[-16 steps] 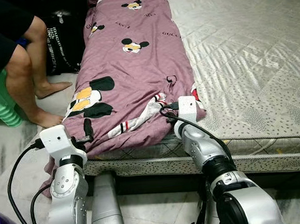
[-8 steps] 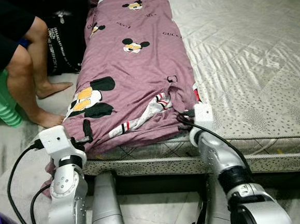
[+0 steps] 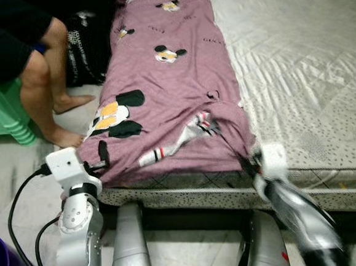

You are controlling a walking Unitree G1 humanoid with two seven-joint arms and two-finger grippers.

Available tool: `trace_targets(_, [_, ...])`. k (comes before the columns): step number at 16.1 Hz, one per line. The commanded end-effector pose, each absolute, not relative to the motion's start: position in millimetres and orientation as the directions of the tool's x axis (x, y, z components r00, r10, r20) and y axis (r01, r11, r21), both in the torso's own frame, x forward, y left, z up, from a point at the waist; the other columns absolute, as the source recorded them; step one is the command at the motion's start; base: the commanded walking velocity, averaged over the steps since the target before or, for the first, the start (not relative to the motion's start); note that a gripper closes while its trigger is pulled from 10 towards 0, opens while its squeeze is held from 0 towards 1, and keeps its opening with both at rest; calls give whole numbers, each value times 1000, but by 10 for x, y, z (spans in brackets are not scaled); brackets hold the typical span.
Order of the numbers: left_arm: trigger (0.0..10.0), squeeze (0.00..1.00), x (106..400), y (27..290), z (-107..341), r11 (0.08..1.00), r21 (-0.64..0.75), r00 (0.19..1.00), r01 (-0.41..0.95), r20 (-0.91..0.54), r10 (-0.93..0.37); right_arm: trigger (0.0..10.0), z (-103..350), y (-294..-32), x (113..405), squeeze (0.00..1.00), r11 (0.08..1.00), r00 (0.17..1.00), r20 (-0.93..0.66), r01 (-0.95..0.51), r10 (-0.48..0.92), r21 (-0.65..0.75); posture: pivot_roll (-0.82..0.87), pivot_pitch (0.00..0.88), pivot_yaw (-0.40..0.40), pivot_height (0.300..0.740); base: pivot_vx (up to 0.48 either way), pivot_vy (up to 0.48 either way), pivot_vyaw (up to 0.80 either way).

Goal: Clean up the room

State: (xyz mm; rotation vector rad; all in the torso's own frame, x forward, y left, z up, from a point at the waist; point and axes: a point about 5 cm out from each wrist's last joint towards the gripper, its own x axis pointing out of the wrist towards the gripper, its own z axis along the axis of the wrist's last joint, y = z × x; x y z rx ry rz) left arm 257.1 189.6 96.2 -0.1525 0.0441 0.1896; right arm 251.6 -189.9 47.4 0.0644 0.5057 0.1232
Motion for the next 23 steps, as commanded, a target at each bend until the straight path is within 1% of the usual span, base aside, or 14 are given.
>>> trace_targets(1, [10000,0,2574,1877,929,973,-140,982,-182,-72,173,0,509,-2082,2461,0,997,869,-488,-71,79,34,11,0,-3,506,0,0,0])
trace_targets(2, [10000,0,2588,1855,926,974,-141,983,-175,-75,166,0,430,-2158,2357,0,997,844,-531,-81,75,13,6,0,0,506,0,0,0])
trace_targets(3, [10000,0,2605,1830,915,976,-140,985,-165,-83,154,10000,286,-2217,2252,0,991,785,-616,-126,72,-43,-2,0,8,506,0,0,0])
trace_targets(4, [10000,0,2612,1823,909,978,-137,985,-160,-87,149,10000,248,-2241,2262,816,987,776,-629,-133,48,-90,1,0,10,506,0,0,0])
trace_targets(5, [10000,0,2619,1821,907,979,-133,985,-157,-91,145,10000,250,-2252,2293,1000,981,781,-624,-141,26,-136,5,0,10,506,0,0,0])
trace_targets(7, [10000,0,2626,1851,918,979,-125,985,-160,-90,149,10000,349,-2313,2380,1000,942,813,-581,-154,-51,-298,11,0,10,506,0,0,0])
trace_targets(9, [10000,0,2617,1894,914,978,-116,983,-172,-92,162,10000,507,-2469,2475,1000,915,846,-506,-57,-167,-398,11,0,7,506,0,0,0])
trace_targets(10, [10000,0,2615,1890,909,978,-117,983,-172,-92,162,10000,719,-2542,2566,1000,893,894,-398,8,-208,-450,9,0,6,506,0,0,0])
trace_targets(13, [10000,0,2607,1849,905,979,-123,984,-165,-91,154,10000,976,-2539,2549,1000,887,949,-258,43,-180,-459,0,0,6,506,0,0,0])
trace_targets(15, [10000,0,2613,1835,905,979,-136,986,-153,-89,142,10000,900,-2380,2400,1000,956,962,-274,-77,-3,-282,-16,0,9,506,0,0,0])
trace_targets(17, [10000,0,2630,1842,905,979,-139,987,-147,-90,135,10000,787,-2263,2406,1000,961,918,-358,-235,170,-145,-28,0,20,506,0,0,0])
trace_targets(18, [10000,0,2633,1842,905,980,-139,987,-145,-91,133,10000,773,-2253,2415,1000,959,908,-370,-255,194,-122,-28,0,20,506,0,0,0])
trace_targets(20, [10000,0,2682,1811,926,982,-144,990,-126,-83,115,10000,798,-2089,2459,1000,889,816,-411,-457,406,-30,-28,0,22,506,0,0,0])
trace_targets(23, [10000,0,2696,1809,941,982,-148,991,-121,-75,111,10000,904,-1865,2485,1000,821,757,-364,-569,543,41,-21,0,19,506,0,0,0])
